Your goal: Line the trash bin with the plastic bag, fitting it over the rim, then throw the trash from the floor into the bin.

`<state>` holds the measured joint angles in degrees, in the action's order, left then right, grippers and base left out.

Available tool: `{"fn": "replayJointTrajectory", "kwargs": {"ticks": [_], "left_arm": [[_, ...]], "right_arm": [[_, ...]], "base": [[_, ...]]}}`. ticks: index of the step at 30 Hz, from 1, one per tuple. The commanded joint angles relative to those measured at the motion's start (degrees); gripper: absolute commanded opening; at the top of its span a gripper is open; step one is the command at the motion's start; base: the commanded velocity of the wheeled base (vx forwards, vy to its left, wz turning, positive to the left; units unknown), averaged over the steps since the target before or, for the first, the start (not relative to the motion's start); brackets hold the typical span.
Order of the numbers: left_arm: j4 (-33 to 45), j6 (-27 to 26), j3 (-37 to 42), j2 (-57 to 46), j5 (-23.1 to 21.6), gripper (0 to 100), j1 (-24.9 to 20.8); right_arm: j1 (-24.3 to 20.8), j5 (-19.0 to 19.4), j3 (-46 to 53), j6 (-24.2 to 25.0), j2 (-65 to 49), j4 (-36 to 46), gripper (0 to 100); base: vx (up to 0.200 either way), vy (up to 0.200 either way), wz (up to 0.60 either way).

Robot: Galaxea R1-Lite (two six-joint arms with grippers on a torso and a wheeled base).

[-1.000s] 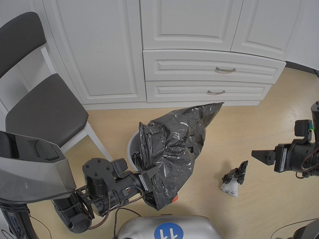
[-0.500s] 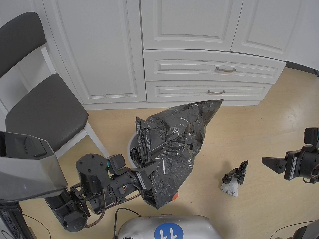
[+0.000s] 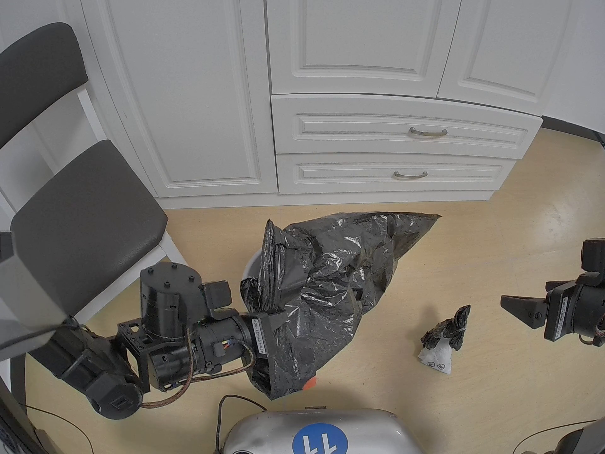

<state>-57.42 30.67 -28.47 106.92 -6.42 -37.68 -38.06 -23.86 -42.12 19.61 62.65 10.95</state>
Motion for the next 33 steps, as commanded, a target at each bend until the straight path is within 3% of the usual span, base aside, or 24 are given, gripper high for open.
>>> {"fn": "replayJointTrajectory", "kwargs": {"ticks": [1, 4, 10, 18, 25, 33], "left_arm": [[4.33, -0.26, -1.42, -6.82, 0.1, 0, 0.33], [7.41, -0.7, -2.38, -9.37, 0.1, 0, 0.33], [24.99, -1.4, -10.29, -16.04, 1.06, 0, -0.2], [40.98, -1.76, -19.0, -17.8, 2.91, 0, -0.38], [58.12, -1.76, -31.92, -19.12, 2.91, 0, -0.02], [59.44, -1.84, -36.13, -17.98, 2.38, 0, 0.59]], "right_arm": [[0.0, -0.05, -0.42, -1.77, -0.33, -0.14, 100], [-0.09, -0.05, -0.77, -1.86, -0.77, -0.05, 100], [0.0, -0.05, -1.91, -1.86, -1.48, -0.14, 100], [0.0, 0.3, -4.9, -1.86, 0.9, -2.16, 100], [1.23, 5.22, -6.92, -1.42, 4.59, -5.23, 100], [7.47, 11.2, -8.42, -1.68, 11.71, -14.29, 100]], "base": [[0.0, 0.0, 0.0], [0.0, 0.0, 0.0], [0.0, 0.0, 0.0], [0.0, 0.0, 0.0], [0.0, 0.0, 0.0], [0.0, 0.0, 0.0]]}}
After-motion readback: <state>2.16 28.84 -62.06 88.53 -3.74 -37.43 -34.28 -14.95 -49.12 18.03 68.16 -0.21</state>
